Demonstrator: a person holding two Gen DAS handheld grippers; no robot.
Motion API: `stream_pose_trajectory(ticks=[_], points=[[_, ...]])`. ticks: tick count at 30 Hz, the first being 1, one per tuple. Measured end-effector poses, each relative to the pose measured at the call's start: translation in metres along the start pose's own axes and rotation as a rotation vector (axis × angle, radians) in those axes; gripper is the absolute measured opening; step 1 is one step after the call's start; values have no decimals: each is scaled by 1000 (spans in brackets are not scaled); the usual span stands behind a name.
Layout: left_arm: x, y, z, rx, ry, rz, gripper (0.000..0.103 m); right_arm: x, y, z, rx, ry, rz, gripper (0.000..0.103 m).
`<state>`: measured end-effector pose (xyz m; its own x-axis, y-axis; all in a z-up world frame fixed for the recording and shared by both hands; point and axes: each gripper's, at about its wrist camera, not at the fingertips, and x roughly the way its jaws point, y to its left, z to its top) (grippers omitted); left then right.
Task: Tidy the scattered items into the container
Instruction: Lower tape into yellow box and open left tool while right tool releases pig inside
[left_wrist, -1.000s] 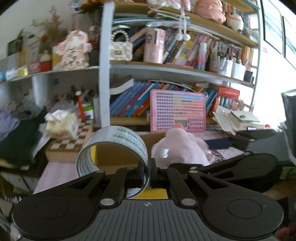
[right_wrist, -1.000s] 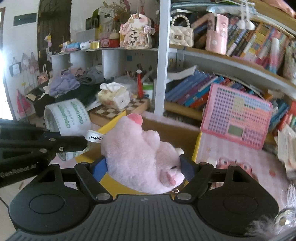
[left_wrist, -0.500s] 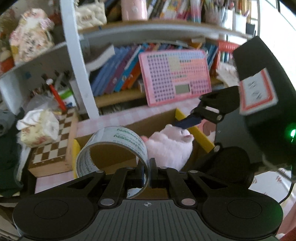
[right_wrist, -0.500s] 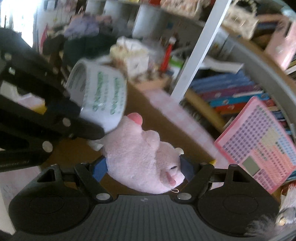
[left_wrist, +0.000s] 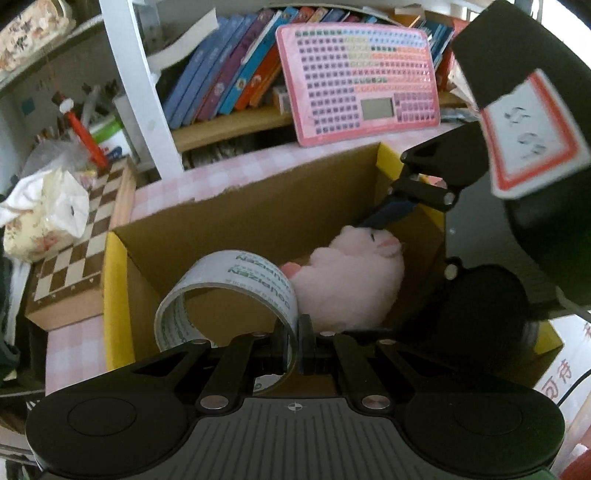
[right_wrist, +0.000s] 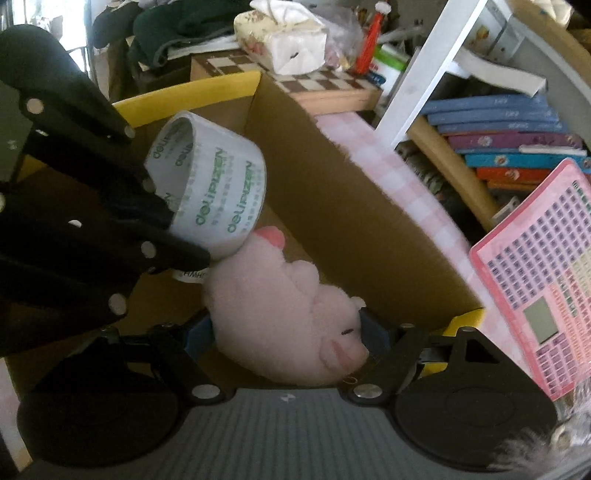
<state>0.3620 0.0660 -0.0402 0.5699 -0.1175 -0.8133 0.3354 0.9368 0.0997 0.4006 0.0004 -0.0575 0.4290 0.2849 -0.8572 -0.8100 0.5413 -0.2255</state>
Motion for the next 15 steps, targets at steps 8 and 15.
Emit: stream_pose_trajectory(ticks=[8,15], points=[[3,2,-2,-10,-9,16,15,3,1,3,21,11,-9,85],[-13,1,-3,-37,-101,70,46,-5,8,-1,37,-5,-36,86]])
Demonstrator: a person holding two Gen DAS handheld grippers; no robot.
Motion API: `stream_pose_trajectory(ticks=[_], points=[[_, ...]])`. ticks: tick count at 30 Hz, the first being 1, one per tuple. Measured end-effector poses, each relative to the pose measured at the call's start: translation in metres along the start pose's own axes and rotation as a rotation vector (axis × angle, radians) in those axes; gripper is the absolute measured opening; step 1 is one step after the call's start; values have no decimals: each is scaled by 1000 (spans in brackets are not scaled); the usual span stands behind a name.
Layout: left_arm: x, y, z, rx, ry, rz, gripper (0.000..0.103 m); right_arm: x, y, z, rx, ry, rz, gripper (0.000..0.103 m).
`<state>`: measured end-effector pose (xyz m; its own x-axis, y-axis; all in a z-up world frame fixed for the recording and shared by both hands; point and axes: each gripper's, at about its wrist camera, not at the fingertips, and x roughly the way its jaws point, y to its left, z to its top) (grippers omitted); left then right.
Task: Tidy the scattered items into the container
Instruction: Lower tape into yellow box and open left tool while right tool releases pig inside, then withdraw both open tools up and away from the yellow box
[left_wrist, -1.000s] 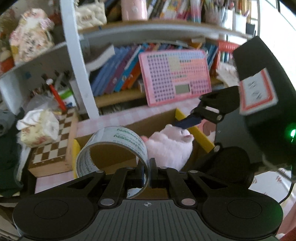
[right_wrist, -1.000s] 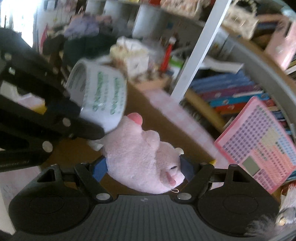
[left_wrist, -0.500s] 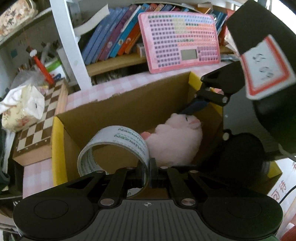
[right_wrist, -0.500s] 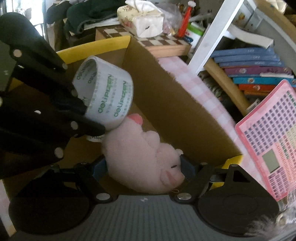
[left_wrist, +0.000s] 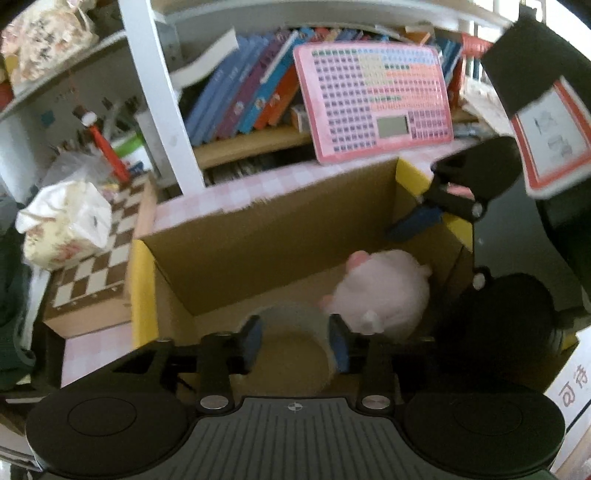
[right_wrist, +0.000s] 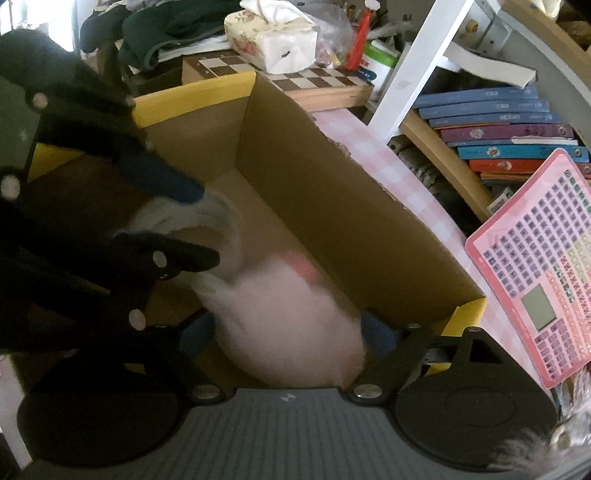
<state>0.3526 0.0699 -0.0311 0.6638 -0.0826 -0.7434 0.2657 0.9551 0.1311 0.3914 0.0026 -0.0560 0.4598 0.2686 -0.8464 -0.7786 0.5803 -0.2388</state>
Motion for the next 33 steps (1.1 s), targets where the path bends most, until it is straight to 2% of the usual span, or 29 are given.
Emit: stream_pose_trajectory(ticks=[2,10,18,24,33], points=[[-10,3,-2,-13,-36,5,56,-6,3,-1,-2,-14,-6,87],[-60,5,-15,-41,-171,20,72,-51,12,-7,39,-102,-49,87],[-103,-11,-29,-47,-241,43,73,-99,30,-20,68,-172,-88,87],[-131,-22,-38,-45,-268,65,79,-132,41,-35,94,-222,-122,87],[-167,-34,-55,-50,-286,84,80,-180,43,-73,246,-289,-157,87]])
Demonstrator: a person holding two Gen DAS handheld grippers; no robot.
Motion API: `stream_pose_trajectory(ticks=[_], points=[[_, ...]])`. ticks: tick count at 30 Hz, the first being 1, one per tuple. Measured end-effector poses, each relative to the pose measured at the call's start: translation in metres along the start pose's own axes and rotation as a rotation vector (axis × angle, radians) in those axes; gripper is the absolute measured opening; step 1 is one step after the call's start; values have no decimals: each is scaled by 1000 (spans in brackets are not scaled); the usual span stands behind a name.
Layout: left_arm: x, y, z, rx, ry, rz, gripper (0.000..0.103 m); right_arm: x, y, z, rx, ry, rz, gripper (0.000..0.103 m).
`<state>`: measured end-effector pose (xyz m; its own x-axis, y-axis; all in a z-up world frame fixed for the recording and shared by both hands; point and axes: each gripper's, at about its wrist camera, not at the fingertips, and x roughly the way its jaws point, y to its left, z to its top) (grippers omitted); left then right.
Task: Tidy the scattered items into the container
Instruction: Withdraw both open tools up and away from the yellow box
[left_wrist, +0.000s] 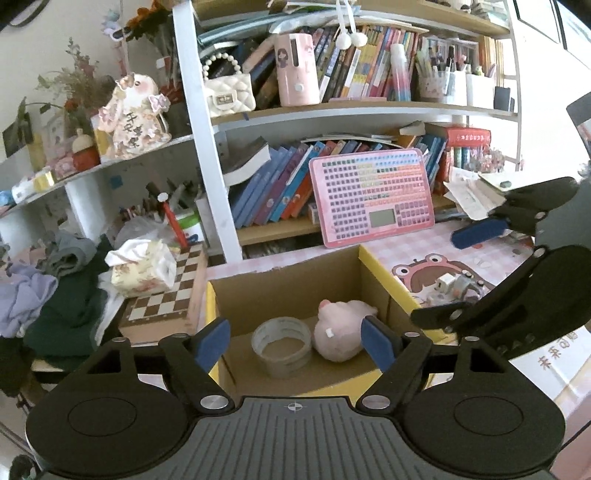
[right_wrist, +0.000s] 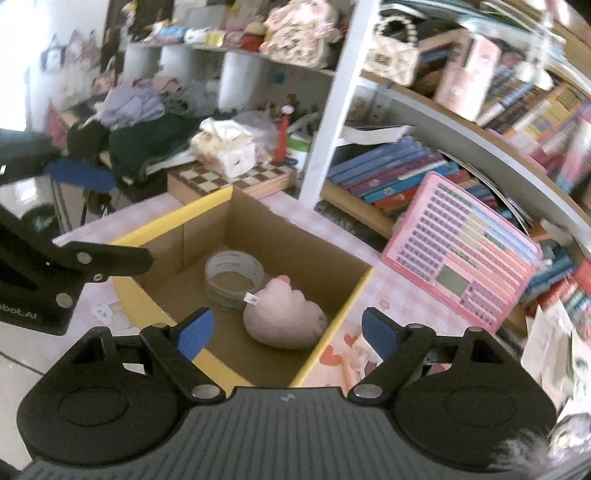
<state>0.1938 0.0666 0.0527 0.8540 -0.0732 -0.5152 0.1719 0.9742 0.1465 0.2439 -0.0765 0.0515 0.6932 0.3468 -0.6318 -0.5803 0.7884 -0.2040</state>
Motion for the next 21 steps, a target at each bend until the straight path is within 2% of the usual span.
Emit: stream_pose_trajectory(ticks=[6,8,12,21], points=[[-23,-4,-2,-28,-19,0,82,-31,-5,-13,94,-41,-40,87],[-30,-6,-3,-35,-25,-4,86,-40,-4,-17,118,-57,-57,87],[-43,-12,-7,-39,-35,-10,88,-57,0,-28,169,-79,-87,88],[-71,-20,-30,-74,-44,32,92,-86,18,-62,277,-87,-144,90]])
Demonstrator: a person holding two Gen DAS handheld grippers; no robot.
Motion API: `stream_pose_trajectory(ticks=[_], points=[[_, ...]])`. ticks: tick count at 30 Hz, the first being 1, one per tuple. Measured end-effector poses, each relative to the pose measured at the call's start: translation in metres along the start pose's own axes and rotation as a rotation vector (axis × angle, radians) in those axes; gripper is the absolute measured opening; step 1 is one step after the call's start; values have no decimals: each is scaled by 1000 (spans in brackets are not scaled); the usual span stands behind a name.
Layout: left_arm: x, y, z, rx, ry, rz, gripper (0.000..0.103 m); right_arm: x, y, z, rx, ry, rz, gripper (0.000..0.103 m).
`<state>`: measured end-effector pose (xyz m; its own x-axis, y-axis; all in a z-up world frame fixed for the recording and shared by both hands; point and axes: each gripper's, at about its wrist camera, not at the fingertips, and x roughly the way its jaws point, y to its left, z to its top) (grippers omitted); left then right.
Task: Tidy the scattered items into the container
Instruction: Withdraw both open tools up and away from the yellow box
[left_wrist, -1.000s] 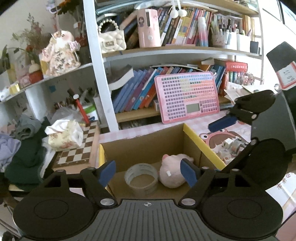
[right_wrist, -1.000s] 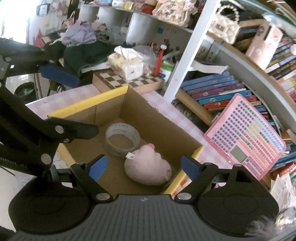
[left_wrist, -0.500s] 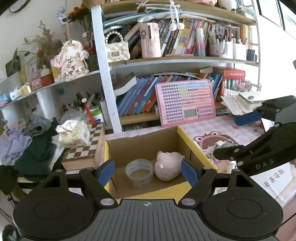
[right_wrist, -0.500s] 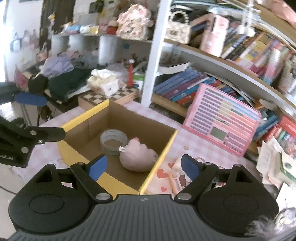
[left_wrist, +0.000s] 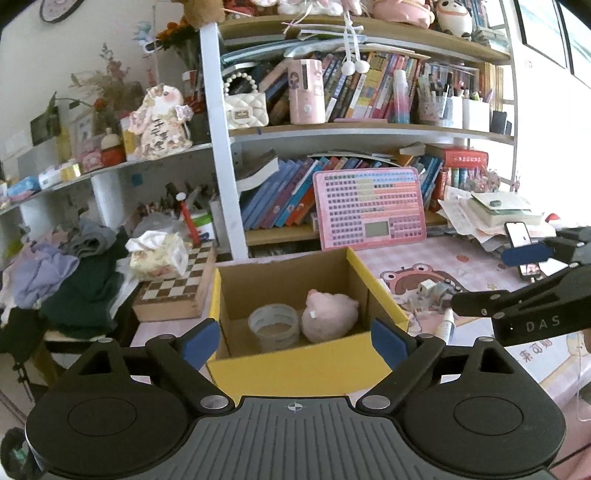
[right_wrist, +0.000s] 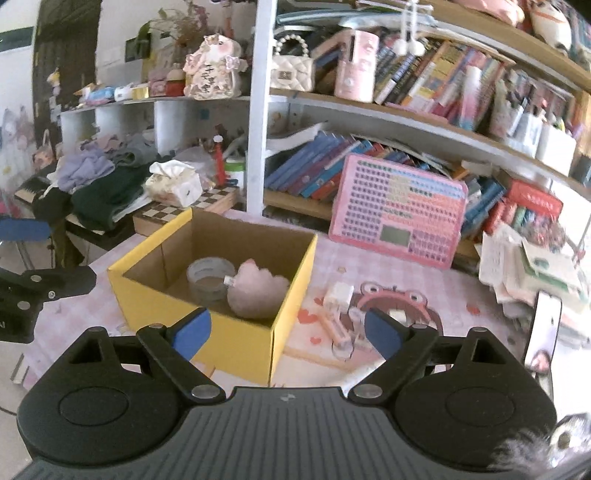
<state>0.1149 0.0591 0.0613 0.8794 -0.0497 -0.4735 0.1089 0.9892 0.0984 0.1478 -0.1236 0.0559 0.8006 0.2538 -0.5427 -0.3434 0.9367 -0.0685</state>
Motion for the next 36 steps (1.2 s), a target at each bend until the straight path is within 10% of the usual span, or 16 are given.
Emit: stream_pose_trajectory(ticks=[21,36], points=[[-21,6,-69,-79,120,62,92,-10,28,-79,161,142,-66,90],[-10,-26,-94,-45,230,-60,92,-25,30,-113,187,245,-106,90]])
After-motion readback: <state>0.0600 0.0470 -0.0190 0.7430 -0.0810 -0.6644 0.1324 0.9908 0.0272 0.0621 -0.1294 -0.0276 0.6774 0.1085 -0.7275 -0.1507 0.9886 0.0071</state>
